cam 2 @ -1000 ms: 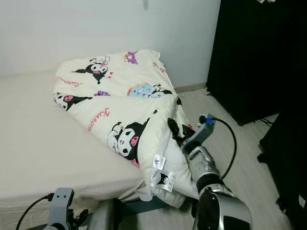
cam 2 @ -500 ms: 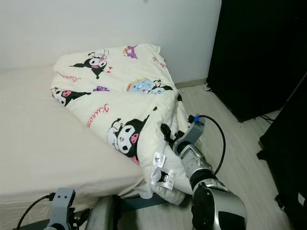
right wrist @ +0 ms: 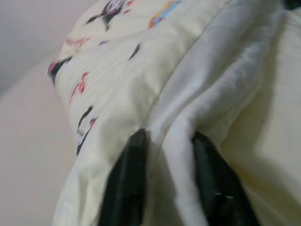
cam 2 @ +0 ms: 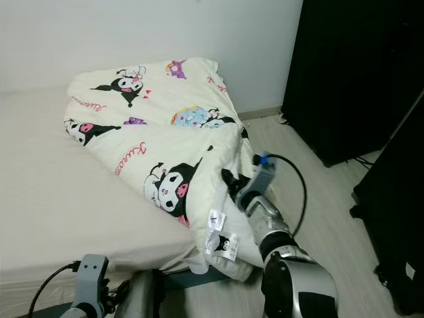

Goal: Clean up the room

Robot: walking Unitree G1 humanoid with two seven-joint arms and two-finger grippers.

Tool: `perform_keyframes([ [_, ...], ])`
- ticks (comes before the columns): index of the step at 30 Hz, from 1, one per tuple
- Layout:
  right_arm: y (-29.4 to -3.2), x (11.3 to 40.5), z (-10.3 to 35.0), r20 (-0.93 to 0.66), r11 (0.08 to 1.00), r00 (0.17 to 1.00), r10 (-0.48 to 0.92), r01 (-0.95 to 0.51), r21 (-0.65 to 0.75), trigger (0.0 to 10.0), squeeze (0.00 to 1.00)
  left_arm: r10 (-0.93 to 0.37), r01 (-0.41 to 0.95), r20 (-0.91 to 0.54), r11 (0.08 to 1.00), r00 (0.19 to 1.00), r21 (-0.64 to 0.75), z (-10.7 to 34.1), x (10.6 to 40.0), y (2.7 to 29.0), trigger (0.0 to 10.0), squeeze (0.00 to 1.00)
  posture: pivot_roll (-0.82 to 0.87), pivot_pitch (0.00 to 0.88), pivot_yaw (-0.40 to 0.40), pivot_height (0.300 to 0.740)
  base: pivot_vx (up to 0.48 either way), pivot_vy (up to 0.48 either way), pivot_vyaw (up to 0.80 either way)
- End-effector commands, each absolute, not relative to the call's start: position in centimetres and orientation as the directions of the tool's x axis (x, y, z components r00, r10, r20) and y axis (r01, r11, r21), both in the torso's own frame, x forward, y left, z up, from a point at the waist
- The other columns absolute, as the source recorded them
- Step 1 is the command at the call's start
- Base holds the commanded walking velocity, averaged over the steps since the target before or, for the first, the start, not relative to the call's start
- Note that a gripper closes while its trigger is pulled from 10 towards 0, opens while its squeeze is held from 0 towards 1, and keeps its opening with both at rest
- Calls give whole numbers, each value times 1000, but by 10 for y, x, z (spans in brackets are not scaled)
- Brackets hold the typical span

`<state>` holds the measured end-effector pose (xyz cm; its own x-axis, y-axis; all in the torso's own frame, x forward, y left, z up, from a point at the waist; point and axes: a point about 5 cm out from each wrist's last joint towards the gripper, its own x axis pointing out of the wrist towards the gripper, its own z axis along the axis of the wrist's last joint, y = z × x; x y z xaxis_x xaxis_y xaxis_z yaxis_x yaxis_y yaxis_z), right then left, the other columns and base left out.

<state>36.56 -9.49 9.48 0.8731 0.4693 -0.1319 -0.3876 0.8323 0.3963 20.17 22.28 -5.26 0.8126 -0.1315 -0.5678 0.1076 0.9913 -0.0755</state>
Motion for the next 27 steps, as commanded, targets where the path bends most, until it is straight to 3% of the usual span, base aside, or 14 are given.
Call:
perform_keyframes([
  [1, -72, 359, 95, -131, 796, 805, 579, -523, 303, 0, 0, -142, 111, -584, 990, 799, -90, -57, 196, 219, 10000, 0, 143, 191, 18, 487, 0, 0, 0],
  [4, -42, 346, 92, -142, 694, 680, 720, -702, 157, 0, 0, -143, 109, -571, 990, 808, -93, -55, 200, 217, 10000, 0, 135, 189, 18, 487, 0, 0, 0],
  [6, -42, 346, 92, -142, 694, 680, 720, -702, 157, 0, 0, -143, 109, -571, 990, 808, -93, -55, 200, 217, 10000, 0, 135, 189, 18, 487, 0, 0, 0],
  [9, 0, 308, 71, -242, 397, 383, 891, -918, 8, 0, 0, -139, 103, -529, 990, 837, -98, -47, 213, 217, 10000, 0, 128, 184, 16, 487, 0, 0, 0],
  [11, 0, 308, 71, -242, 397, 383, 891, -918, 8, 0, 0, -139, 103, -529, 990, 837, -98, -47, 213, 217, 10000, 0, 128, 184, 16, 487, 0, 0, 0],
  [13, 7, 298, 64, -277, 320, 309, 910, -948, -8, 0, 0, -134, 97, -516, 990, 846, -99, -44, 217, 218, 10000, 0, 128, 180, 15, 487, 0, 0, 0],
  [15, 9, 270, 35, -443, 126, 137, 886, -991, -53, 0, 0, -113, 75, -473, 992, 874, -98, -34, 230, 223, 10000, 0, 128, 175, 12, 487, 0, 0, 0],
  [19, 0, 252, 12, -574, 13, 53, 817, -997, -73, 0, 0, -92, 52, -437, 993, 895, -103, -26, 240, 227, 10000, 0, 125, 169, 13, 487, 0, 0, 0],
  [20, -3, 250, 7, -603, -3, 46, 796, -997, -79, 3529, 0, -87, 46, -431, 993, 898, -105, -24, 242, 228, 10000, 0, 125, 169, 13, 487, 0, 0, 0],
  [21, -10, 250, 2, -643, 3, 80, 762, -993, -120, 10000, 0, -85, 43, -425, 993, 901, -106, -23, 243, 229, 10000, 0, 121, 166, 15, 487, 0, 0, 0],
  [24, -26, 262, -1, -663, 145, 236, 710, -971, -191, 10000, 16, -75, 32, -407, 993, 910, -111, -19, 247, 229, 10000, 0, 111, 159, 13, 487, 0, 0, 0],
  [25, -31, 267, 1, -645, 214, 288, 708, -958, -193, 10000, 710, -68, 25, -398, 993, 915, -112, -17, 249, 231, 10000, 0, 111, 159, 13, 487, 0, 0, 0],
  [26, -31, 267, 1, -645, 214, 288, 708, -958, -193, 10000, 710, -68, 25, -398, 993, 915, -112, -17, 249, 231, 10000, 0, 111, 159, 13, 487, 0, 0, 0],
  [27, -34, 271, 3, -627, 266, 325, 708, -945, -189, 10000, 1000, -60, 17, -390, 994, 919, -111, -16, 250, 232, 10000, 0, 107, 154, 12, 487, 0, 0, 0],
])
